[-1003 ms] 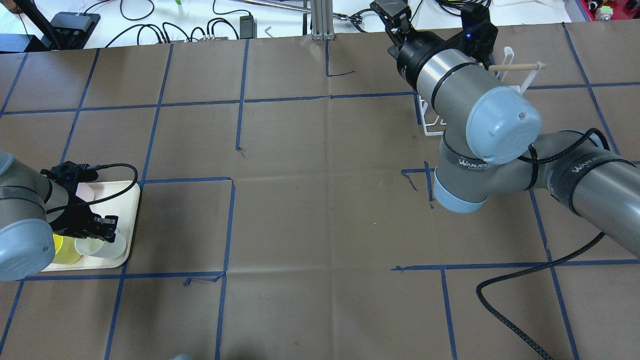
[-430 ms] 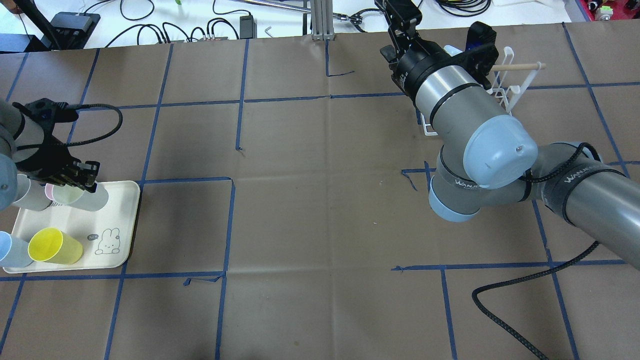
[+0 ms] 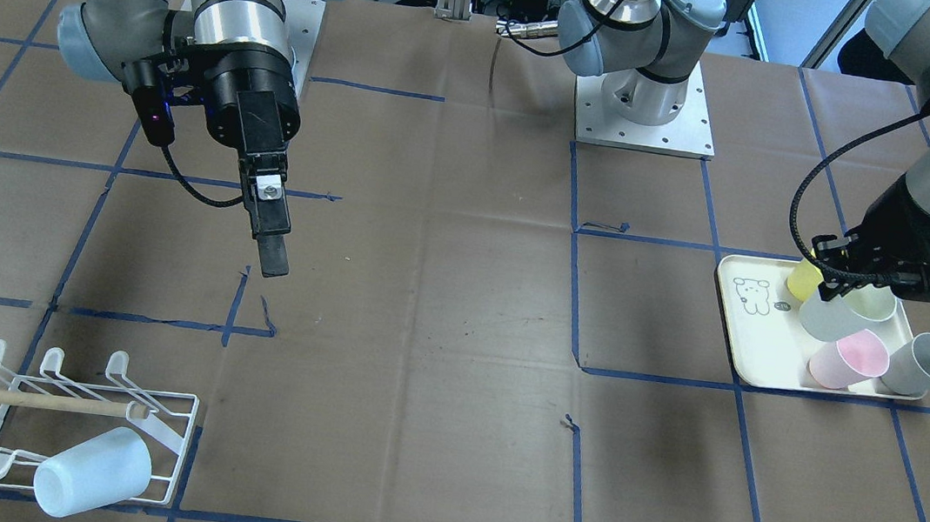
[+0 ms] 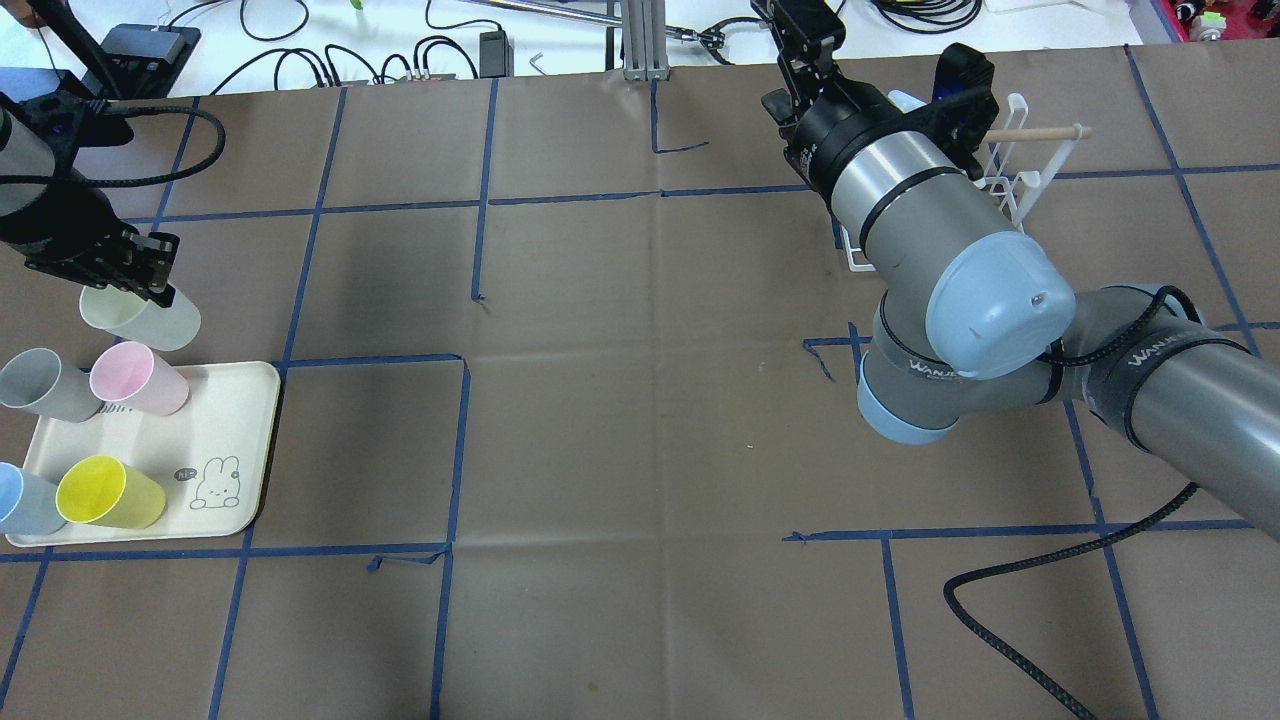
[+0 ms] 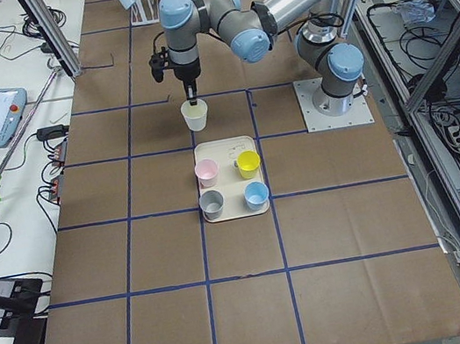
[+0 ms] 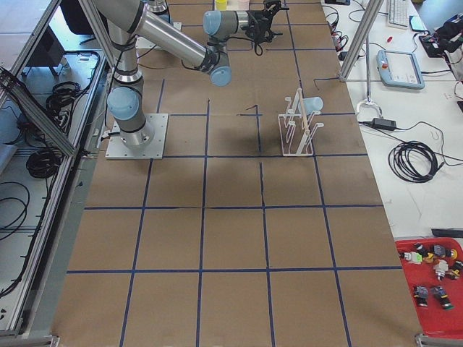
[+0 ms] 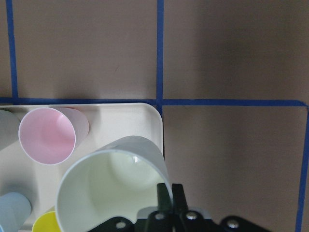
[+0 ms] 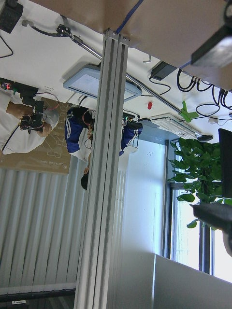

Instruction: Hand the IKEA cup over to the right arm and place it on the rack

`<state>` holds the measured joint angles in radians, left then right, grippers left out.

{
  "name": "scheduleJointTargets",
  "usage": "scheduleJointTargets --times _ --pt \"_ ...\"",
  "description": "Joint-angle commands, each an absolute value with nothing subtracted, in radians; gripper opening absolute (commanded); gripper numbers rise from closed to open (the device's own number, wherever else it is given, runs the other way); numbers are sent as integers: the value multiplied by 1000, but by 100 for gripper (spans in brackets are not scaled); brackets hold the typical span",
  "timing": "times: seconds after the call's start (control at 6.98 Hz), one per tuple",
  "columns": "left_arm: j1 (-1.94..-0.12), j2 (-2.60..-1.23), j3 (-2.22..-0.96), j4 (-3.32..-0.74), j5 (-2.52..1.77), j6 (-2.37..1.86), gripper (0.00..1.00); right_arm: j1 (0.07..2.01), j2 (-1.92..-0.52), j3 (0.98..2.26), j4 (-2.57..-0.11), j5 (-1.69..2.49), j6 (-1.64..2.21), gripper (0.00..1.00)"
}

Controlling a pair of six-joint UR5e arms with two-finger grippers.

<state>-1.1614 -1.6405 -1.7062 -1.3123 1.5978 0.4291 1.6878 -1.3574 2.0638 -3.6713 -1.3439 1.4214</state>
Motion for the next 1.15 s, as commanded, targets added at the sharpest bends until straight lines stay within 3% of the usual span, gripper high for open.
scheduleJointTargets --times 0.0,0.57,1.0 --pt "-1212 -1709 -1588 -1324 1515 457 0 1689 -1358 2065 -3668 -1338 1509 100" --pt "-1210 -1767 -1618 -1061 825 491 0 1690 -1367 2066 -3649 -1339 1517 100" --pt "-1223 -1810 -1638 -863 556 544 0 1703 -1365 2068 -3598 -1335 1517 100"
